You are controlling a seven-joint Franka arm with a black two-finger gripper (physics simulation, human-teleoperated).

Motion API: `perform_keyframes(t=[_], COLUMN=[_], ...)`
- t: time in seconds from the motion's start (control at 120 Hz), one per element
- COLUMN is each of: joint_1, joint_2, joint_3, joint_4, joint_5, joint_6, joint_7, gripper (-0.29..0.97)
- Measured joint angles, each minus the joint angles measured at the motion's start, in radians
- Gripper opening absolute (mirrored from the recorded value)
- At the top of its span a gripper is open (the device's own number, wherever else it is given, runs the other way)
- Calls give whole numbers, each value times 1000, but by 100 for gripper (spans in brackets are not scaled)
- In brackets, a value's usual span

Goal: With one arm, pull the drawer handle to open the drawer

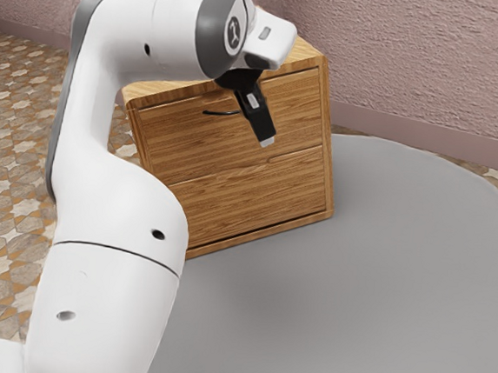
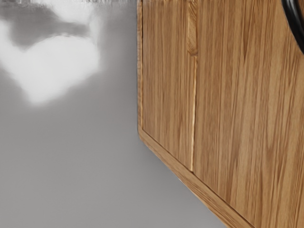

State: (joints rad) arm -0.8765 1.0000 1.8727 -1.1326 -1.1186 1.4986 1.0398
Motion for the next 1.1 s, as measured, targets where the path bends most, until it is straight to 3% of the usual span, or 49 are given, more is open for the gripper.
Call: perform_keyframes(t=[0.492,0.625,0.667,0.767,0.983,1.1], joint_1=[30,30,27,22,21,16], joint_2=[18,20,21,32,37,36], joint_3=[-4,-11,-15,-30,-34,-32], joint_4=[-7,-7,-8,-8,-6,-7], joint_5=[44,46,46,47,42,40], joint_6=[40,42,42,40,42,42], joint_7=[83,93,95,98,110,115], gripper=[69,80,76,91,69,68])
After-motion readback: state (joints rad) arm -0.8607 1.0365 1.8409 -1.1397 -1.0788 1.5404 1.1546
